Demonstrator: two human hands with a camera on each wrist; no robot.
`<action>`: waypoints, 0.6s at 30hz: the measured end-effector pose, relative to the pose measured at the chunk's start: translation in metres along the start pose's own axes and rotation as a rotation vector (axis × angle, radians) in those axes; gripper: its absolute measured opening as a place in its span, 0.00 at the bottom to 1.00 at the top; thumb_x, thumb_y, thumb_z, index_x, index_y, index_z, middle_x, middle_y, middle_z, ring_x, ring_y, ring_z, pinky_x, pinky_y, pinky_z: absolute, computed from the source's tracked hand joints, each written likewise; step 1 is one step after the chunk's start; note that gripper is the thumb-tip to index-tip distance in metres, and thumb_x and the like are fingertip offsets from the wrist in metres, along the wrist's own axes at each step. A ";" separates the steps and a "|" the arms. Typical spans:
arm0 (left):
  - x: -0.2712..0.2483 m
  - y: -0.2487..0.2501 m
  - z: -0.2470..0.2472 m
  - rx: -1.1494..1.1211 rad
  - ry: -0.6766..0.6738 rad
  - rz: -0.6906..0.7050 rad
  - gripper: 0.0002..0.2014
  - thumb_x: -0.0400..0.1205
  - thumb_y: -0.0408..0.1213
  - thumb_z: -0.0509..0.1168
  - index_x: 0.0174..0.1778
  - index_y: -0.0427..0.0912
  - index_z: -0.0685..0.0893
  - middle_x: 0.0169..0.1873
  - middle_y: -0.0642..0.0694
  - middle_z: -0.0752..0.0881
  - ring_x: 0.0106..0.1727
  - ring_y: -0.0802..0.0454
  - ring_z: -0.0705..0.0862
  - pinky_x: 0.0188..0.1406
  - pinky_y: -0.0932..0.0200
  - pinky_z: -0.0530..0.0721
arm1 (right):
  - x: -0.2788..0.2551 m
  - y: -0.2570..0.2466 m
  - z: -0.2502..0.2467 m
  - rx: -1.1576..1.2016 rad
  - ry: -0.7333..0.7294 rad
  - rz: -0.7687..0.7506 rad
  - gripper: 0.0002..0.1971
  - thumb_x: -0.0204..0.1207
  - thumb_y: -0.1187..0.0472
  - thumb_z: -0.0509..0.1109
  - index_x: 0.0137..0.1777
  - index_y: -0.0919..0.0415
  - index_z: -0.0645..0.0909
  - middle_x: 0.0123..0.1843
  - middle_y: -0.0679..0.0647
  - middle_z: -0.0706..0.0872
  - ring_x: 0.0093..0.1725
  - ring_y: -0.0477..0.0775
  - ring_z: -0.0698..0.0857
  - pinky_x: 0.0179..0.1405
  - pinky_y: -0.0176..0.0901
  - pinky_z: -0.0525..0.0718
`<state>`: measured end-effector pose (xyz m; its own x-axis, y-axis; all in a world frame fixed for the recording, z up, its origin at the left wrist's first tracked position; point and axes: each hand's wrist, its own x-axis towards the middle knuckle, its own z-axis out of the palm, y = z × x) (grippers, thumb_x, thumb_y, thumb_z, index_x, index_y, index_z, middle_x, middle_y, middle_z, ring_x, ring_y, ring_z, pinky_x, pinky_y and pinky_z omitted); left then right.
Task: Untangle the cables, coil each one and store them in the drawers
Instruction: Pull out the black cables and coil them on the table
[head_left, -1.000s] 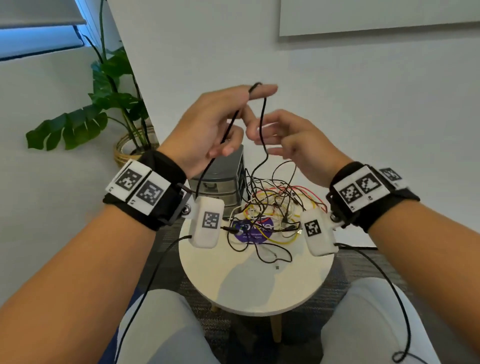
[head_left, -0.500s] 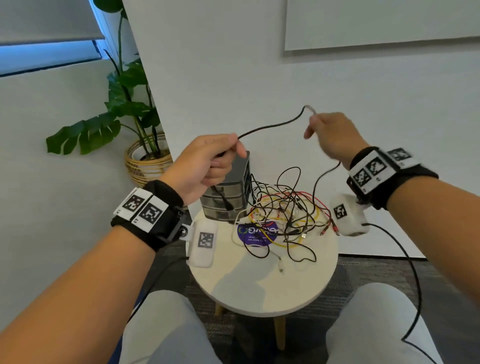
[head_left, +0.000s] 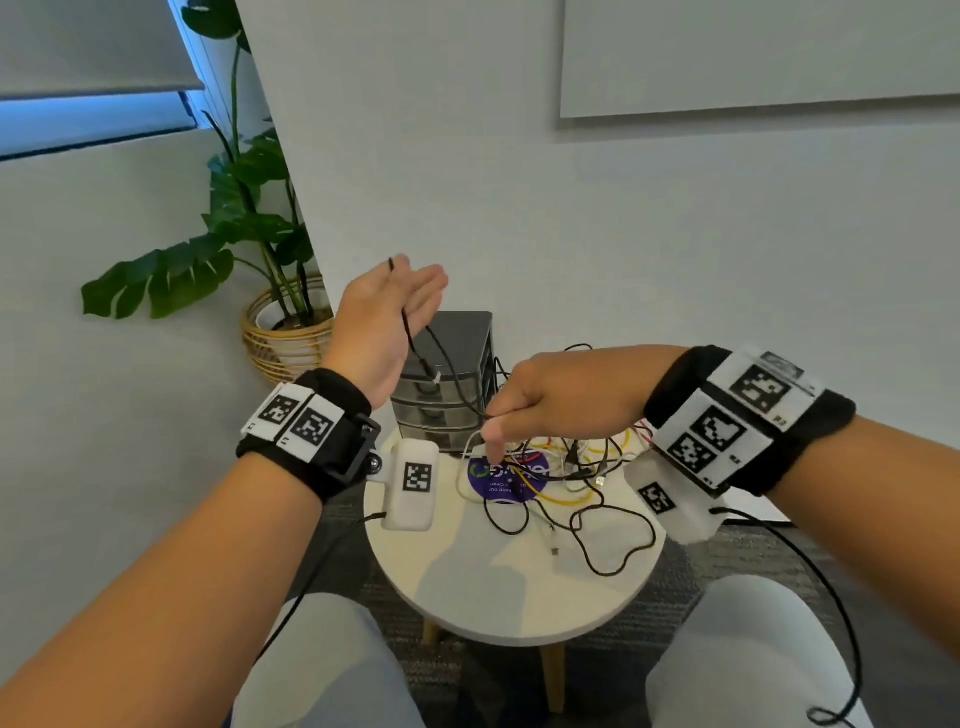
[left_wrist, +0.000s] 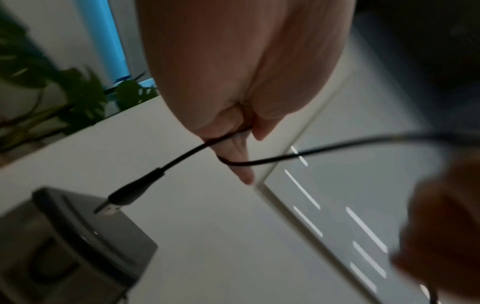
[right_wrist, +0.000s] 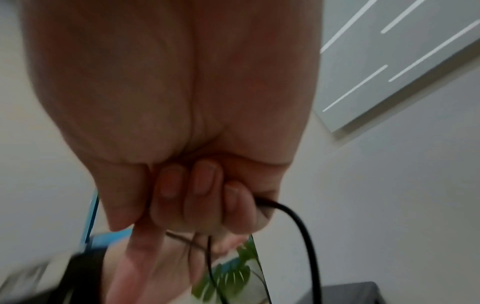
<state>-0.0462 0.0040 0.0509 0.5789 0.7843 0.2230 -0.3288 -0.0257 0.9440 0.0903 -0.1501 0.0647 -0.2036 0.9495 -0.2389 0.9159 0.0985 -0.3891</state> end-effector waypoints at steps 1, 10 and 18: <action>-0.001 -0.004 -0.002 0.123 -0.028 0.004 0.22 0.94 0.38 0.54 0.83 0.33 0.67 0.69 0.37 0.85 0.65 0.53 0.89 0.66 0.61 0.85 | -0.001 -0.007 -0.006 0.023 0.032 -0.054 0.18 0.90 0.47 0.60 0.53 0.51 0.92 0.45 0.39 0.89 0.48 0.40 0.85 0.56 0.34 0.77; -0.025 0.003 0.003 0.332 -0.426 -0.081 0.21 0.94 0.46 0.48 0.70 0.45 0.84 0.26 0.48 0.62 0.25 0.54 0.56 0.27 0.55 0.51 | -0.014 0.021 -0.076 0.025 0.695 -0.032 0.12 0.87 0.53 0.67 0.43 0.53 0.85 0.28 0.34 0.79 0.30 0.40 0.73 0.34 0.37 0.68; -0.035 0.033 0.014 -0.005 -0.474 -0.017 0.22 0.94 0.41 0.50 0.76 0.32 0.79 0.23 0.51 0.68 0.22 0.55 0.54 0.22 0.59 0.51 | 0.020 0.045 0.002 0.350 0.546 0.028 0.23 0.92 0.46 0.54 0.47 0.61 0.82 0.23 0.39 0.72 0.23 0.41 0.68 0.28 0.34 0.70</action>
<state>-0.0664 -0.0330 0.0780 0.8607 0.4151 0.2946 -0.3191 -0.0111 0.9477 0.1269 -0.1271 0.0411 0.1083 0.9743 0.1977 0.7325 0.0562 -0.6784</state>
